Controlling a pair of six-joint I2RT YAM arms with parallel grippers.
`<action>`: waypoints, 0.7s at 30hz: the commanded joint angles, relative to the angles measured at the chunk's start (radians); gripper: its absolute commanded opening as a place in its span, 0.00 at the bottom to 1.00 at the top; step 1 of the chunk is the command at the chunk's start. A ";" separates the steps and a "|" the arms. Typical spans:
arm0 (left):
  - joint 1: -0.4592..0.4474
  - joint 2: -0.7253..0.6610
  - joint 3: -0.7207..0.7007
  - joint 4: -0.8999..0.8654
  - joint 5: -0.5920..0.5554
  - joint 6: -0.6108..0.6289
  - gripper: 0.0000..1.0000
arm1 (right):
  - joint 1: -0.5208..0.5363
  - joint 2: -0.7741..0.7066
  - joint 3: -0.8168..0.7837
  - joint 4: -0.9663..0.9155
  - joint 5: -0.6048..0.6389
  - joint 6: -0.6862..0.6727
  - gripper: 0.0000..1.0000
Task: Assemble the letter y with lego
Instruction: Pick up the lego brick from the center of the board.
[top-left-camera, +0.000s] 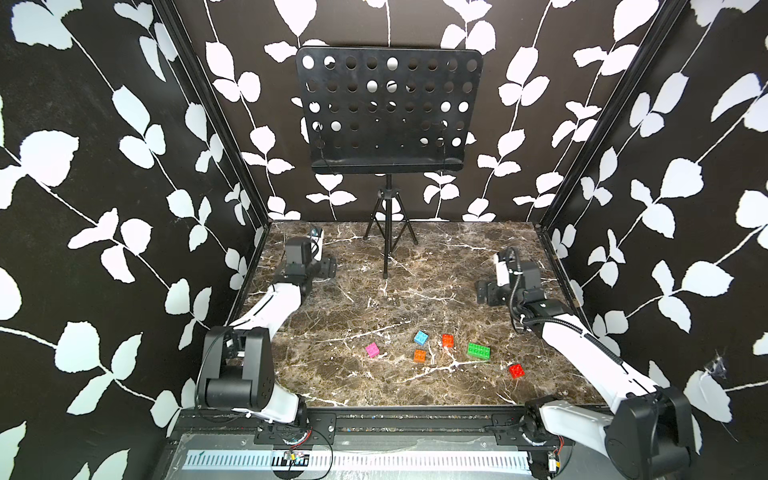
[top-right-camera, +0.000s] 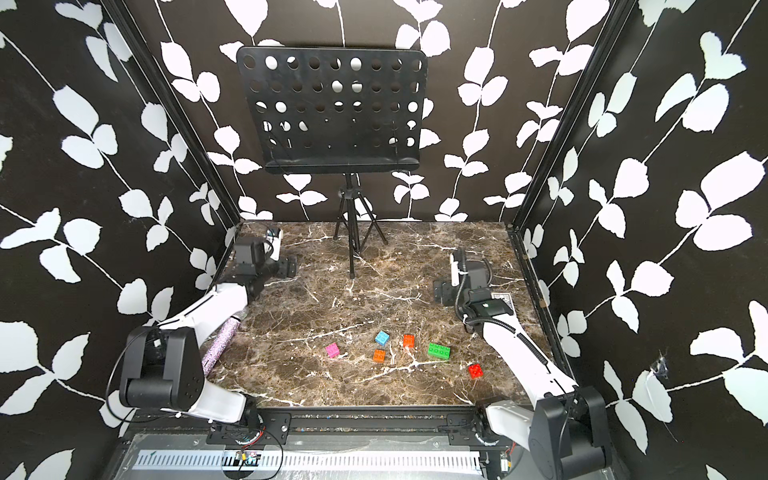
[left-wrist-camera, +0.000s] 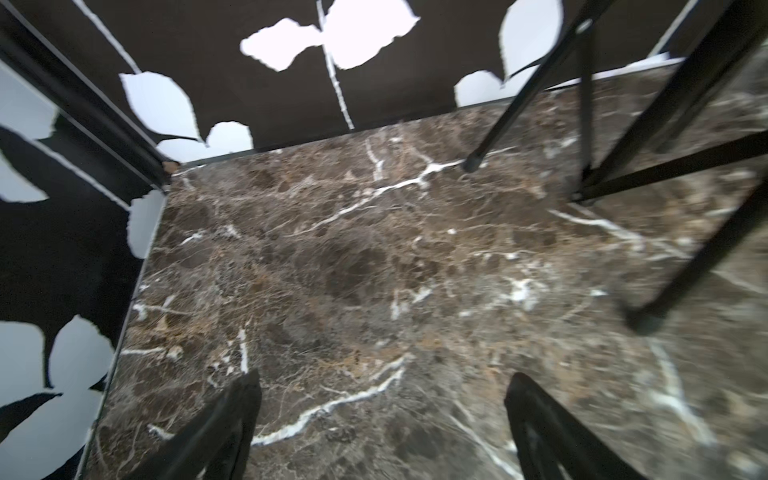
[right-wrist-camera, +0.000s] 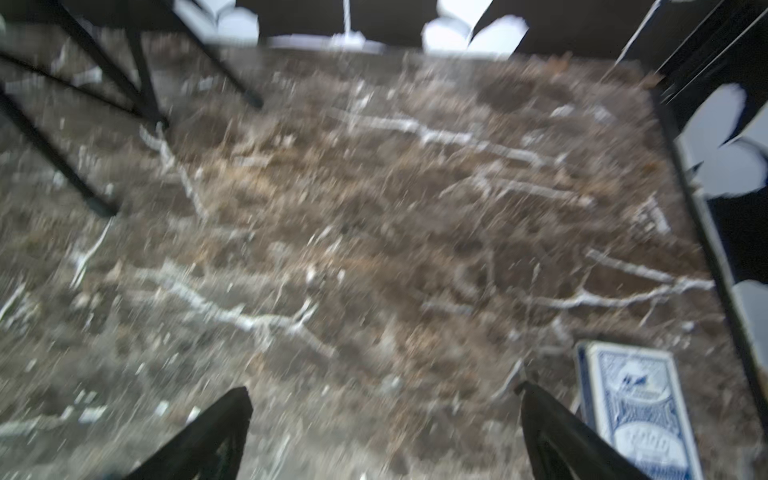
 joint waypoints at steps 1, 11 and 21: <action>0.003 -0.022 0.063 -0.309 0.140 -0.095 0.90 | 0.070 0.037 0.070 -0.299 -0.003 0.151 0.99; -0.001 -0.064 -0.111 -0.230 0.188 -0.009 0.91 | 0.277 0.166 0.097 -0.365 -0.114 0.436 0.73; -0.002 -0.051 -0.131 -0.231 0.196 -0.007 0.92 | 0.371 0.317 0.100 -0.325 -0.146 0.532 0.58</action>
